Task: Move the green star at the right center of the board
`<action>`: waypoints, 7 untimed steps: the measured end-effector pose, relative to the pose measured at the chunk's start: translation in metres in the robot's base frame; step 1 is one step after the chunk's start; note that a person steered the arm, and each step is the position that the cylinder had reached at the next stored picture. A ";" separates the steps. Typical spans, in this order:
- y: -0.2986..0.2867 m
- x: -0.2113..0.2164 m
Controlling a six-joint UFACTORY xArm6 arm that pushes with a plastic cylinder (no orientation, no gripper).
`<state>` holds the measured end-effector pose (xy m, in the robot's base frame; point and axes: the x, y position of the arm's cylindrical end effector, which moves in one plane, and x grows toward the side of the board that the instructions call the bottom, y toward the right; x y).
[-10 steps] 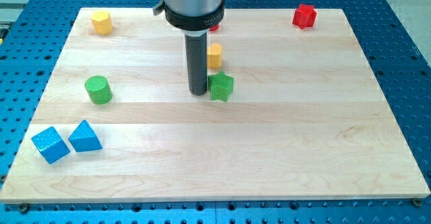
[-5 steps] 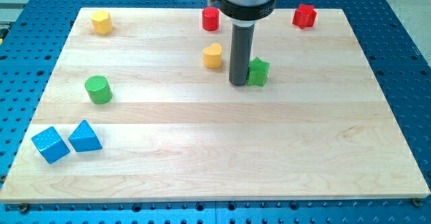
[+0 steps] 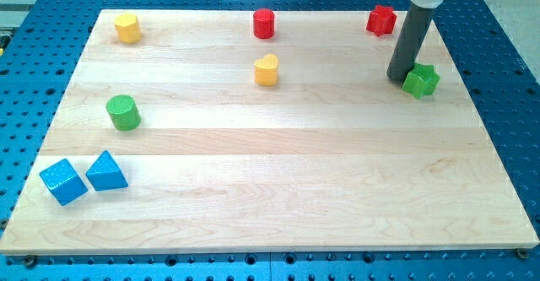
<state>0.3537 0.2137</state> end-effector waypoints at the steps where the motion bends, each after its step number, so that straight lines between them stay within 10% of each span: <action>1: 0.048 0.005; 3: 0.114 0.039; 7: 0.004 0.007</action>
